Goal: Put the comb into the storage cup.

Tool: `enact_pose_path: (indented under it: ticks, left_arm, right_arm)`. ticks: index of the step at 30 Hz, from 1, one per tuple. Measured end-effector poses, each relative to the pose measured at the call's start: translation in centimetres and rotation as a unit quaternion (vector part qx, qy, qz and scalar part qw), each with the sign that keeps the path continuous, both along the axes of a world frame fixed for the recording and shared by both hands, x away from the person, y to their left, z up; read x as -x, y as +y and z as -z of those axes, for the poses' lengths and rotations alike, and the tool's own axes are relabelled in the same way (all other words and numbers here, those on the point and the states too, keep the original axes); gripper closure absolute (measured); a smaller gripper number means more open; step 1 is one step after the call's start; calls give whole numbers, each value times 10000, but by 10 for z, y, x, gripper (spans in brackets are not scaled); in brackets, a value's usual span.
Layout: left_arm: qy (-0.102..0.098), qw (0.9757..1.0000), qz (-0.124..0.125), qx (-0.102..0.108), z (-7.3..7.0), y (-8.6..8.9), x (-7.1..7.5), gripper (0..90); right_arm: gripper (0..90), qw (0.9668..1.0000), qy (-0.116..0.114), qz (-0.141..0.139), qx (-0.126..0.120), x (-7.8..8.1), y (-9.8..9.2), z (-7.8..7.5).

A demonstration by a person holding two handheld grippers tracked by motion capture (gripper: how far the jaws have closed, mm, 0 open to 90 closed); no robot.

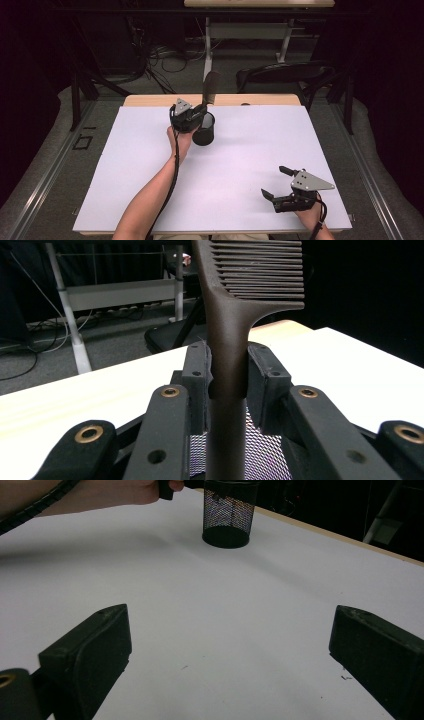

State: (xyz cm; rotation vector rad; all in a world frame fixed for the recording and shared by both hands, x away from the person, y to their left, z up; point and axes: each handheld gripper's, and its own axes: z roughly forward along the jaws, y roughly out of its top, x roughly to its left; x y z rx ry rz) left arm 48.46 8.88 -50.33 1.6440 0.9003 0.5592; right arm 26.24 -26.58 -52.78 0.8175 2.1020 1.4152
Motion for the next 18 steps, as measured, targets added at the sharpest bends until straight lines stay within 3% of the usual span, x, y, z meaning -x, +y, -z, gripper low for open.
enact_pose_path:
  ticks: [18]
  left_arm:
    - [-9,9998,25,-213,2,-3,6,724]
  right_arm:
    - [31,10000,-4,-6,5,1,1,-1]
